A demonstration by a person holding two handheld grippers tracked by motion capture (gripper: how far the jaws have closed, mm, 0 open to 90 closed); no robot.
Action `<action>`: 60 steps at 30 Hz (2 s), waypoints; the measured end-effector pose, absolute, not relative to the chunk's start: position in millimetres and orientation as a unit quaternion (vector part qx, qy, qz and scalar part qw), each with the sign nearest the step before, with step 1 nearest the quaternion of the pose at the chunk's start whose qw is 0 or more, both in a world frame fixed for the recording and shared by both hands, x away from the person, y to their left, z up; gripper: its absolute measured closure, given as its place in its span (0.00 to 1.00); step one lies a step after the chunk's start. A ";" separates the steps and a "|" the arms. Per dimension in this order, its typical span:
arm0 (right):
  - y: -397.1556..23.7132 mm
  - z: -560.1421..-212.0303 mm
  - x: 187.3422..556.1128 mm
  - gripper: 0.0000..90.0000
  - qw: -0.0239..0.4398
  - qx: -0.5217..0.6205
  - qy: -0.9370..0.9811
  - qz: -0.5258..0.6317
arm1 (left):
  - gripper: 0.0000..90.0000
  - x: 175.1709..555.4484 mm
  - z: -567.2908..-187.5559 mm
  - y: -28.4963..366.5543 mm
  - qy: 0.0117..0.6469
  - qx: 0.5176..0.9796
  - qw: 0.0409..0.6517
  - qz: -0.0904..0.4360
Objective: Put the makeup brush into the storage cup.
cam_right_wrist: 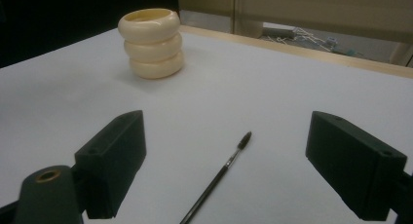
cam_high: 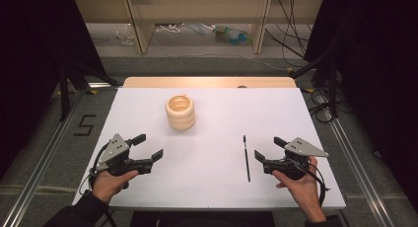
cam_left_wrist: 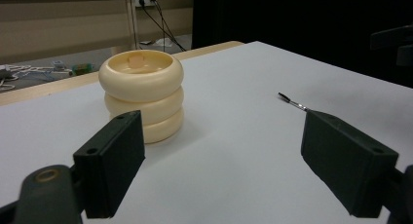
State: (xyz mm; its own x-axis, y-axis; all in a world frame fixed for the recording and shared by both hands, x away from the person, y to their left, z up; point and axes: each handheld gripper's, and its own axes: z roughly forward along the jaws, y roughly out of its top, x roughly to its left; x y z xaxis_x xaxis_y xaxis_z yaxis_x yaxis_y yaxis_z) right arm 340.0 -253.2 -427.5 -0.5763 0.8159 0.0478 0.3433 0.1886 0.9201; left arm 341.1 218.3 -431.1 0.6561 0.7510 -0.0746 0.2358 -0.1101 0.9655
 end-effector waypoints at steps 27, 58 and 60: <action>-252.2 -418.2 356.8 0.19 0.217 0.403 0.777 0.431 | 0.18 342.3 -432.3 216.4 0.346 0.714 0.566 0.226; -223.1 -414.2 411.5 0.25 0.145 0.397 0.852 0.309 | 0.18 342.7 -433.0 214.1 0.346 0.714 0.567 0.222; -219.9 -414.8 414.6 0.25 0.147 0.396 0.856 0.298 | 0.18 342.6 -433.1 214.2 0.349 0.713 0.567 0.221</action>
